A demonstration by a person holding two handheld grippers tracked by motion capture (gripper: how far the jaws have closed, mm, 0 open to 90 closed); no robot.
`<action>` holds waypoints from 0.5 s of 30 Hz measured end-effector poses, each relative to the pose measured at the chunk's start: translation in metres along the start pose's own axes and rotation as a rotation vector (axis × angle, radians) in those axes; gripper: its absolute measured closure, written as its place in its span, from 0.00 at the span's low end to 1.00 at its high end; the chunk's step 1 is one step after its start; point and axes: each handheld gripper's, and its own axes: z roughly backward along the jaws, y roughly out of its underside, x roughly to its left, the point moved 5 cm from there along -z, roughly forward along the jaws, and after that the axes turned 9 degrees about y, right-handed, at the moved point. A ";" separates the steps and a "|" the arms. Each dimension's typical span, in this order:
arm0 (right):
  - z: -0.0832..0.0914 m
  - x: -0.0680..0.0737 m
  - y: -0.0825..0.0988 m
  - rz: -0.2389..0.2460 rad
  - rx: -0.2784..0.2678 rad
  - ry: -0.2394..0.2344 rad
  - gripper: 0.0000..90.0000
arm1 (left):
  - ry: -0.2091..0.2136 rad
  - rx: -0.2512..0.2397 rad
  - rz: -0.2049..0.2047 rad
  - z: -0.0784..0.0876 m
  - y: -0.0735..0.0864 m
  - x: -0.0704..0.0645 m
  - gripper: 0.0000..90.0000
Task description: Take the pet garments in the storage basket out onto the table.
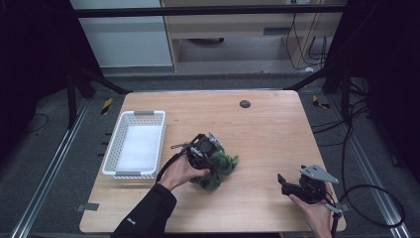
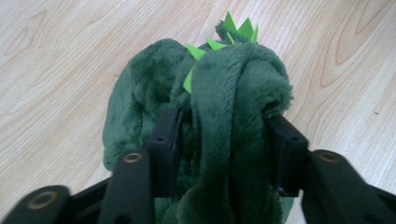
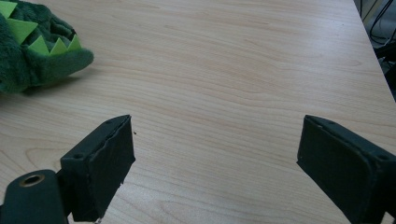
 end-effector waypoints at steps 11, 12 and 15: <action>-0.001 0.000 0.001 0.008 -0.001 0.001 0.12 | -0.010 -0.071 -0.005 0.009 0.003 -0.002 0.36; -0.001 0.000 0.001 0.008 -0.001 0.001 0.12 | -0.007 -0.075 -0.005 0.011 0.004 -0.003 0.36; 0.000 0.000 0.001 0.002 0.002 0.000 0.12 | -0.003 -0.102 -0.007 0.015 0.006 -0.005 0.34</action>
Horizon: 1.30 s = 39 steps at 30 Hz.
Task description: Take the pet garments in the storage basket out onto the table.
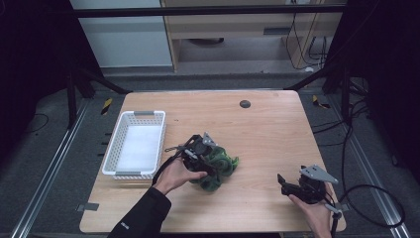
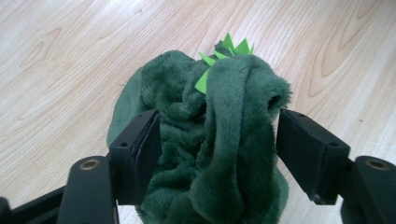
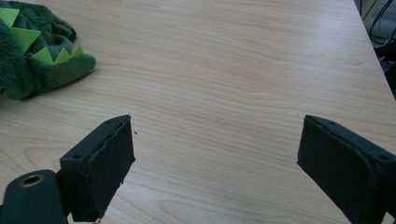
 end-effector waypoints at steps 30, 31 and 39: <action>0.000 0.001 0.001 -0.001 0.004 0.003 0.11 | -0.107 -0.313 0.098 0.061 0.065 -0.002 0.35; 0.000 0.001 0.001 -0.003 0.006 0.003 0.11 | -0.116 -0.329 0.108 0.064 0.071 -0.003 0.37; 0.000 0.001 0.003 0.007 0.006 0.003 0.11 | -0.134 -0.366 0.160 0.073 0.093 -0.005 0.43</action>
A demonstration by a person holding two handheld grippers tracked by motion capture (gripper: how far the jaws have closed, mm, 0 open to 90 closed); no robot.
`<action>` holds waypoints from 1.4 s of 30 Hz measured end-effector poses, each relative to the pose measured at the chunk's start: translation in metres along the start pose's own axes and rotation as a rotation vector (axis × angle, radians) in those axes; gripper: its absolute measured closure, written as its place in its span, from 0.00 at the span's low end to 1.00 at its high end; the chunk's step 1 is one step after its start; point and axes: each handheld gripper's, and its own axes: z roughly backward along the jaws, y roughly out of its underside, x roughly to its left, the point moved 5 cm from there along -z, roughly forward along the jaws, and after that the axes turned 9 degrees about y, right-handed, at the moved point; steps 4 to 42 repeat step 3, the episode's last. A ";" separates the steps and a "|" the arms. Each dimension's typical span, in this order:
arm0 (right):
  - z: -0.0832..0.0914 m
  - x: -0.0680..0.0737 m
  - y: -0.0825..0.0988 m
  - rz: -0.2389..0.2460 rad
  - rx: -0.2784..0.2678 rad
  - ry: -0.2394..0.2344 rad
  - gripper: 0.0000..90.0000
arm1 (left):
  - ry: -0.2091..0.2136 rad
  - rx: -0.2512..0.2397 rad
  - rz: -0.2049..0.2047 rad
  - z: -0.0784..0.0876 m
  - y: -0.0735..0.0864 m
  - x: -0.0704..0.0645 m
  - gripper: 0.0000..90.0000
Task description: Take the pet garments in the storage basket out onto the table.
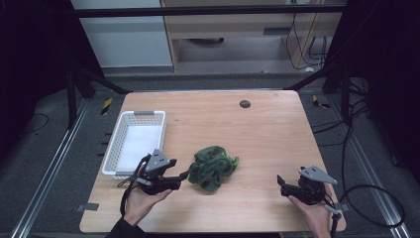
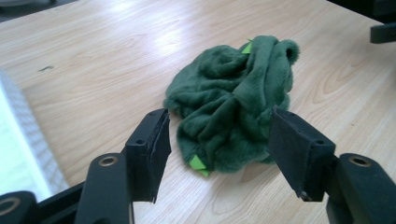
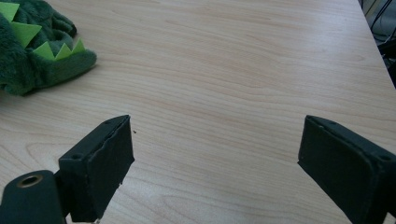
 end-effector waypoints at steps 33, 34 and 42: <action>0.001 0.001 0.001 -0.011 0.005 -0.007 0.11 | -0.015 -0.019 0.013 0.005 0.008 0.001 0.43; 0.001 0.001 0.001 -0.011 0.005 -0.007 0.11 | -0.015 -0.019 0.013 0.005 0.008 0.001 0.43; 0.001 0.001 0.001 -0.011 0.005 -0.007 0.11 | -0.015 -0.019 0.013 0.005 0.008 0.001 0.43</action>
